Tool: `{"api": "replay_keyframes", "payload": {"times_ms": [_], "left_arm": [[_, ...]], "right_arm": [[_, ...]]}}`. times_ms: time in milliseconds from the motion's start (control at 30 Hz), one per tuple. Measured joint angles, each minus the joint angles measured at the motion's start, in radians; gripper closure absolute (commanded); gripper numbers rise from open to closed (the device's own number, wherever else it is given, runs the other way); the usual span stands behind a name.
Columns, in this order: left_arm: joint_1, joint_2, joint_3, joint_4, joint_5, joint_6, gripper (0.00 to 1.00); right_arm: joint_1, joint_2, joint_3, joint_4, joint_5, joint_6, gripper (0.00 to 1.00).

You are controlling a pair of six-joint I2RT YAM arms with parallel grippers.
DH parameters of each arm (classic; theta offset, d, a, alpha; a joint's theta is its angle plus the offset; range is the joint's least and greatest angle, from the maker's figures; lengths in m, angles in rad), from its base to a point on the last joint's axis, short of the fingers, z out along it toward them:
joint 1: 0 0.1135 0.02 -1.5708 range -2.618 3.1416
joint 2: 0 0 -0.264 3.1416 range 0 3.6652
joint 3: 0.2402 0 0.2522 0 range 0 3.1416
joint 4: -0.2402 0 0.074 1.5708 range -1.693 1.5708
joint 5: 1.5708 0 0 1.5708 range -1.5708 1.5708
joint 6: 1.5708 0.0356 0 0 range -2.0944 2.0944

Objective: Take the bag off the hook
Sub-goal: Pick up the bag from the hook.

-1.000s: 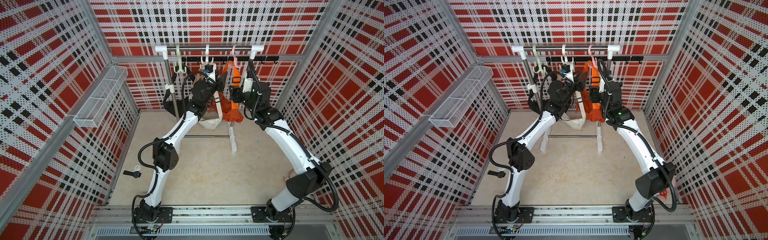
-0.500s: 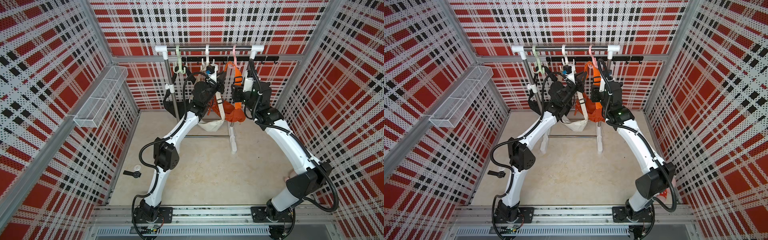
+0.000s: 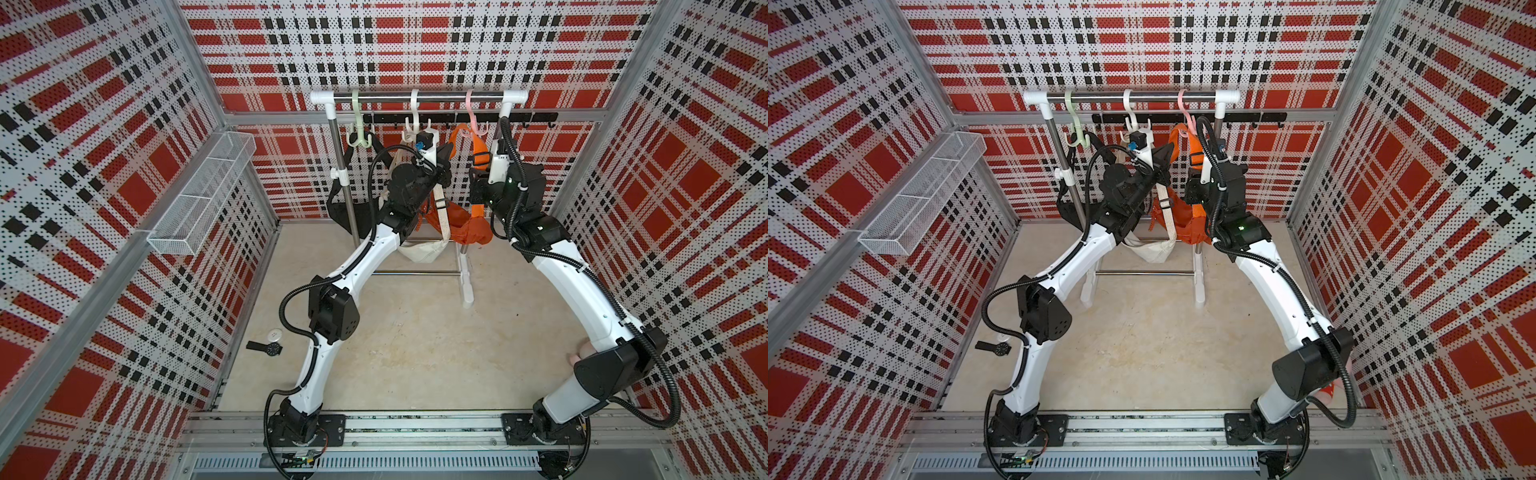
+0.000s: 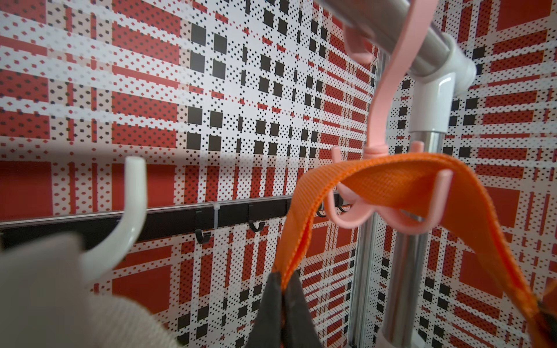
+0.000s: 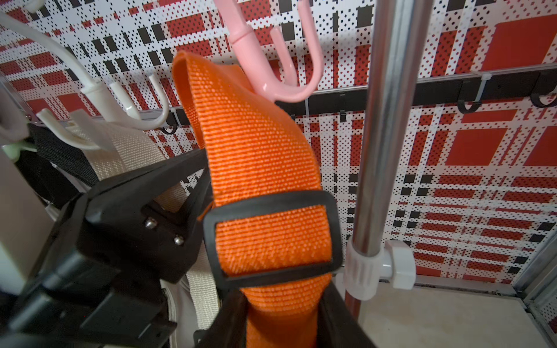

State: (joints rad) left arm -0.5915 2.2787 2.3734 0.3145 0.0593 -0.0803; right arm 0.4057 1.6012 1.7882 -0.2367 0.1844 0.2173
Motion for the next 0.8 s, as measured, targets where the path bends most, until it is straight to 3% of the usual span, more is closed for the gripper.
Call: {"api": "replay_keyframes", "payload": {"times_ms": [133, 800], "left_arm": [[-0.005, -0.012, -0.006, 0.000, -0.013, 0.002, 1.00], [-0.035, -0.116, -0.064, 0.014, -0.042, 0.030, 1.00]], "right_arm": [[0.000, -0.013, 0.000, -0.006, 0.019, -0.015, 0.80], [0.000, -0.028, 0.085, -0.060, 0.027, -0.028, 0.83]]}}
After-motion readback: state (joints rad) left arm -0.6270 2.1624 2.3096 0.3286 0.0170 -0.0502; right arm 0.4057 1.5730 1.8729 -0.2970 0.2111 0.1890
